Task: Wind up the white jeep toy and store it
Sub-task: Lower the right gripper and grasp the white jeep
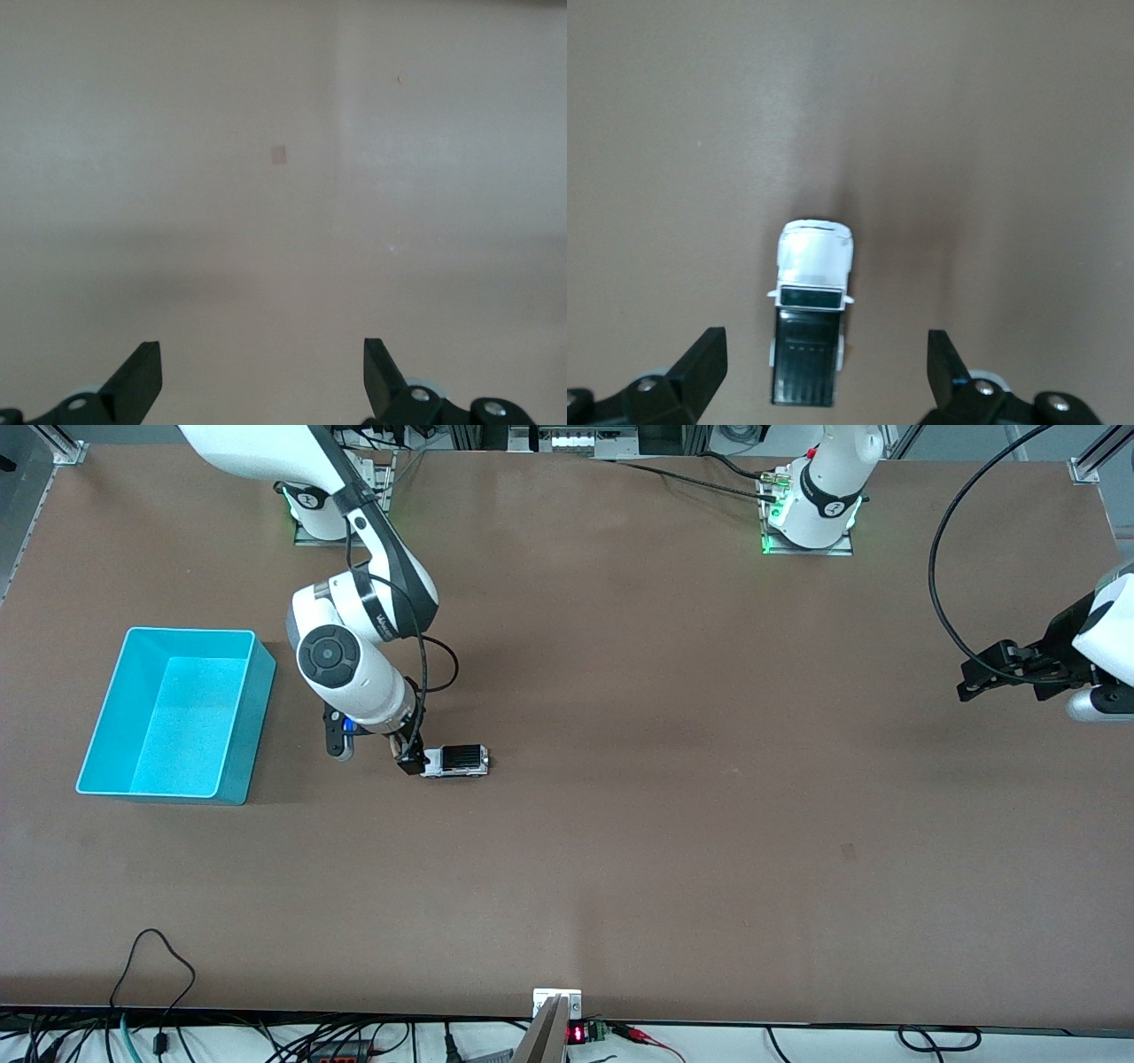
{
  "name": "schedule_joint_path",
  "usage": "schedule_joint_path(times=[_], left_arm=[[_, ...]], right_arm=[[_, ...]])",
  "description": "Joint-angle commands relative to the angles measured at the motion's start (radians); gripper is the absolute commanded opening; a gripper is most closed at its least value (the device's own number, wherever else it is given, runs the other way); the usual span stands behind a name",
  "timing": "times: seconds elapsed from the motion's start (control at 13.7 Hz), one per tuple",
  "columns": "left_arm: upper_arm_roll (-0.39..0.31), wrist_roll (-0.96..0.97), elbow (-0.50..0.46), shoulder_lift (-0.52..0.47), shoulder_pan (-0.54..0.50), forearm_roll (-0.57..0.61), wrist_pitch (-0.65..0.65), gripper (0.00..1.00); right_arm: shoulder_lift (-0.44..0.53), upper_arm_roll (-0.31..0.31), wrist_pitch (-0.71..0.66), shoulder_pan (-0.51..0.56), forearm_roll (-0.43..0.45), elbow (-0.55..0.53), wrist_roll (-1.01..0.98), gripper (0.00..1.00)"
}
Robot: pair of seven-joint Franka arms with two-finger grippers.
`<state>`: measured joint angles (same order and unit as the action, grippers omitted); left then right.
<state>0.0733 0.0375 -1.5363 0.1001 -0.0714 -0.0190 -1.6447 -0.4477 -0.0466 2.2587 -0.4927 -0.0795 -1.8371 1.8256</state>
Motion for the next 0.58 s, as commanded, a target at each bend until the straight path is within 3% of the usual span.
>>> schedule_joint_path(times=[0.0, 0.51], left_arm=[[-0.006, -0.001, 0.009, -0.008, 0.004, -0.009, 0.029, 1.00], [-0.009, 0.010, 0.002, -0.007, 0.002, -0.003, 0.017, 1.00]], right_arm=[[-0.074, -0.022, 0.034, -0.046, -0.009, 0.050, 0.052, 1.00], [-0.129, -0.032, 0.088, -0.090, -0.008, 0.050, 0.101, 1.00]])
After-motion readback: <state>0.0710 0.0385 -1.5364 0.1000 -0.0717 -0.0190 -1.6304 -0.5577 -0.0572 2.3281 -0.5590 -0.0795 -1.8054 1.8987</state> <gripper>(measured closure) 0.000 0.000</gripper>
